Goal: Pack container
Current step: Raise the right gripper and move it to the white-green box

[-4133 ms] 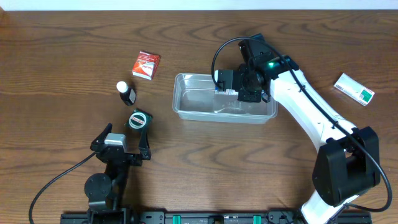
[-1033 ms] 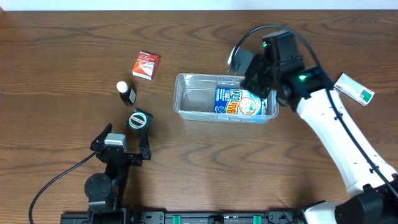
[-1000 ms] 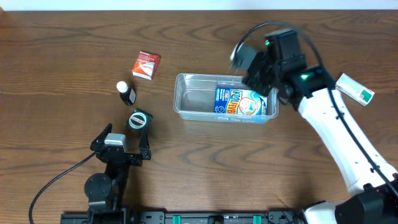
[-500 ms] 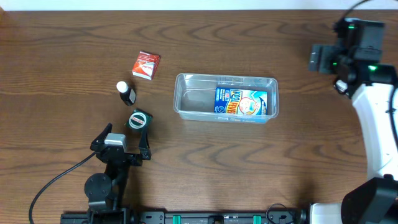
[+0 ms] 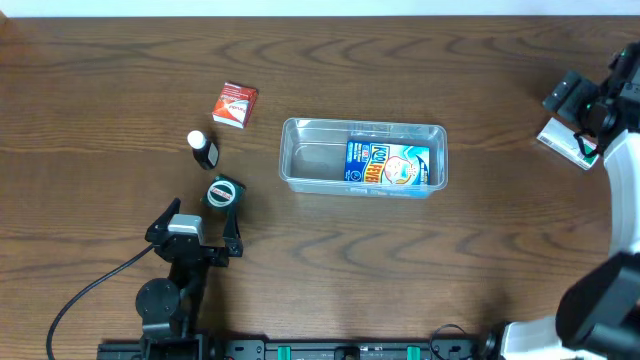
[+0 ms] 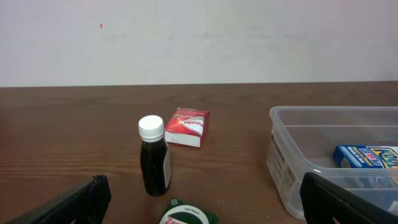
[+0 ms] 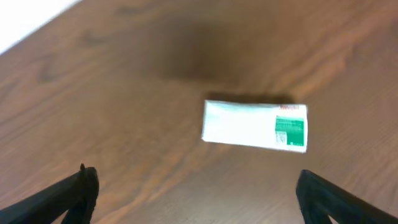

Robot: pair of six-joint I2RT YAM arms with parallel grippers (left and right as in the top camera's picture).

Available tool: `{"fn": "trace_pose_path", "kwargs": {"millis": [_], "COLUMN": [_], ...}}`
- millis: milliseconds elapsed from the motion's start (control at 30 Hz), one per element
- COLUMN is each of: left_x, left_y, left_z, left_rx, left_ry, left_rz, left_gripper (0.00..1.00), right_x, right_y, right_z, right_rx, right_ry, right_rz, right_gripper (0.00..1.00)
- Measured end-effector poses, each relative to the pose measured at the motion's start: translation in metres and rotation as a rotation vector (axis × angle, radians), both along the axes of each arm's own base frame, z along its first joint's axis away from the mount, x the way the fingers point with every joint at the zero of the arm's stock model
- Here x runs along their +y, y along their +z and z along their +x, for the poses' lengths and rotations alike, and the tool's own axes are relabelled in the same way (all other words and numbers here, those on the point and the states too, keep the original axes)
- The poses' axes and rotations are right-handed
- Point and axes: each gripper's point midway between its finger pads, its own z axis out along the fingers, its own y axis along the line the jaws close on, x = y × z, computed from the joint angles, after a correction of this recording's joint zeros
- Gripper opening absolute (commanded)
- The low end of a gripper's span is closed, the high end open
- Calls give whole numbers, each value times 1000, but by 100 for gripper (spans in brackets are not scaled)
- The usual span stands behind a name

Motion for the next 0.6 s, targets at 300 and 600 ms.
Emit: {"fn": "trace_pose_path", "kwargs": {"millis": [300, 600], "left_x": [0, 0], "left_y": [0, 0], "left_z": [0, 0], "left_rx": [0, 0], "left_ry": [0, 0], "left_rz": [0, 0], "left_gripper": [98, 98], "right_x": [-10, -25], "right_y": [-62, -35], "right_z": [-7, 34], "right_rx": [116, -5], "right_ry": [-101, 200], "right_rz": [145, -99], "right_gripper": [99, 99]}}
